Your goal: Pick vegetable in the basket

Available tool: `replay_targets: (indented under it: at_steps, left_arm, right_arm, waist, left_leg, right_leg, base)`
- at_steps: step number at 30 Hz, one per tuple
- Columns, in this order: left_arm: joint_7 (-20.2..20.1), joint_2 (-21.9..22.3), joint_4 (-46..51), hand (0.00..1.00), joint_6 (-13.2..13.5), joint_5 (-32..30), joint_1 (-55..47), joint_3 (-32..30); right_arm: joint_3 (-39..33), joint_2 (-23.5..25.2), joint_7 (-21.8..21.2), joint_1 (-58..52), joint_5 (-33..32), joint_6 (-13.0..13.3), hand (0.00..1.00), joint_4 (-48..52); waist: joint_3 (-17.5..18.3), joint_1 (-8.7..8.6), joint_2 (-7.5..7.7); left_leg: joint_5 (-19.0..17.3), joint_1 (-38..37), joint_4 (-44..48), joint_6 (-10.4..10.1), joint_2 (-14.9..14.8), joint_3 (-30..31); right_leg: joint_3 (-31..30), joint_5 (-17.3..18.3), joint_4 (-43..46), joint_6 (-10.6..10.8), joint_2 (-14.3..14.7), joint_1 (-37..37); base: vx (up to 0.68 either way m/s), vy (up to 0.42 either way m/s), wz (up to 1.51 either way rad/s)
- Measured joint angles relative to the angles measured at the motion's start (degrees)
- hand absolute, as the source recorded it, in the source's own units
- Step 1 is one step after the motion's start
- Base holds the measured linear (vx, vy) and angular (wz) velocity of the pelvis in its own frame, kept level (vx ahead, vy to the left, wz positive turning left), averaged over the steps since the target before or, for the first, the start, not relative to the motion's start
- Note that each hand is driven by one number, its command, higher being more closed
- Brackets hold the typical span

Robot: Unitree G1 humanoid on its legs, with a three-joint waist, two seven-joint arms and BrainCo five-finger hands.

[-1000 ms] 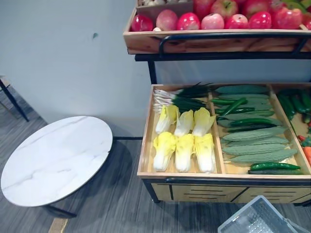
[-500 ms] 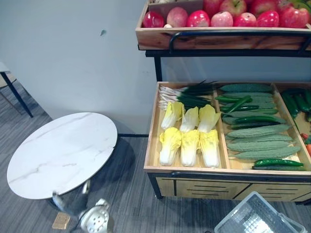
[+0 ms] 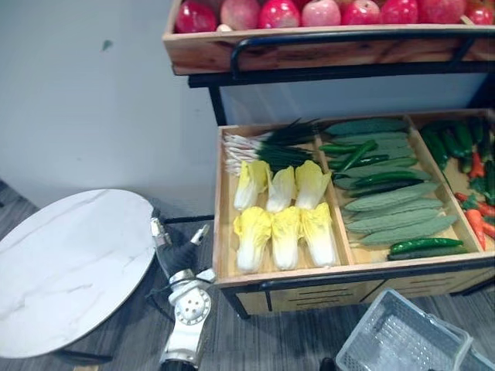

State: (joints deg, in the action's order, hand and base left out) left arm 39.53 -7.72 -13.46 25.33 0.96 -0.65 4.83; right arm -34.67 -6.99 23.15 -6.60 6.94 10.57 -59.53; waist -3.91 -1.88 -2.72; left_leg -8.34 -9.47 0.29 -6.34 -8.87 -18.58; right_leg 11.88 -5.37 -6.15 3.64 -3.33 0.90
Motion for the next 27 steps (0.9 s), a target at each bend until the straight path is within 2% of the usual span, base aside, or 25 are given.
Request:
replay_targets:
  at_steps: [2,8,13,15,18,22,27]
  left_arm:
    - [-0.15,-0.32,-1.90,0.00,-1.56,0.02,0.99,1.13]
    - [-1.29,-1.27,-8.82,0.00,-7.38,0.64,1.52,2.75]
    - [-0.99,-1.40,-14.64,0.00,-11.33,2.09,3.41,2.72]
    - [-0.74,-1.32,-16.28,0.00,-14.27,2.90,3.75,2.75]
    - [-0.38,-1.30,-17.23,0.00,-16.87,2.69,3.88,2.81]
    - [0.03,-1.38,-18.55,0.00,-18.91,-0.14,5.29,3.31]
    - [0.05,-1.41,-18.53,0.00,-19.35,-2.40,6.53,5.70]
  right_arm:
    - [1.62,-0.09,0.02,0.09,0.53,0.68,1.00,0.01]
    - [5.79,-0.46,0.11,0.27,3.35,4.01,1.00,0.28]
    - [7.84,-0.88,0.18,0.33,3.78,4.54,1.00,0.60]
    - [8.44,-1.00,0.19,0.44,3.79,4.79,1.00,0.74]
    - [8.84,-1.01,0.19,0.84,3.78,4.78,1.00,0.81]
    - [9.46,-1.01,0.29,0.79,3.76,4.76,1.00,0.82]
    - [11.02,-1.14,0.53,0.84,3.76,4.79,1.00,1.31]
  waist:
    - [-0.03,-1.11,0.05]
    - [-0.83,-1.39,0.53]
    - [-0.95,-1.50,0.53]
    - [-1.11,-1.81,0.48]
    - [-1.48,-2.49,0.44]
    - [-1.58,-2.58,0.33]
    - [-1.61,-2.61,0.30]
  left_leg:
    - [-0.36,-0.13,0.05,0.15,0.07,-0.16]
    - [-1.99,-0.58,0.89,0.15,0.21,-2.93]
    - [-2.24,-0.66,1.26,0.17,0.42,-3.98]
    - [-2.24,-0.71,1.51,0.17,0.48,-4.21]
    - [-2.24,-0.67,1.80,0.17,0.58,-4.21]
    - [-2.24,-0.67,1.82,0.17,0.68,-4.21]
    - [-2.31,-0.55,1.82,0.07,0.81,-4.33]
  right_leg:
    - [-0.26,-0.01,-0.01,0.01,-0.01,-0.02]
    - [-3.19,-0.71,-0.04,0.55,0.22,-1.23]
    - [-4.31,-0.84,-0.02,0.75,0.12,-1.77]
    - [-4.54,-0.87,-0.02,0.80,0.08,-1.80]
    - [-4.65,-0.87,-0.02,0.80,-0.04,-1.80]
    - [-4.87,-0.97,-0.02,0.94,-0.11,-1.88]
    - [-5.46,-1.26,-0.05,1.08,-0.18,-2.26]
  base:
    - [-0.03,0.005,-0.13]
    - [-0.04,-0.008,-0.25]
    - [-0.02,-0.015,-0.12]
    - [-0.02,-0.033,-0.09]
    - [-0.04,-0.036,-0.03]
    - [-0.06,-0.040,-0.02]
    - [-0.07,-0.042,-0.04]
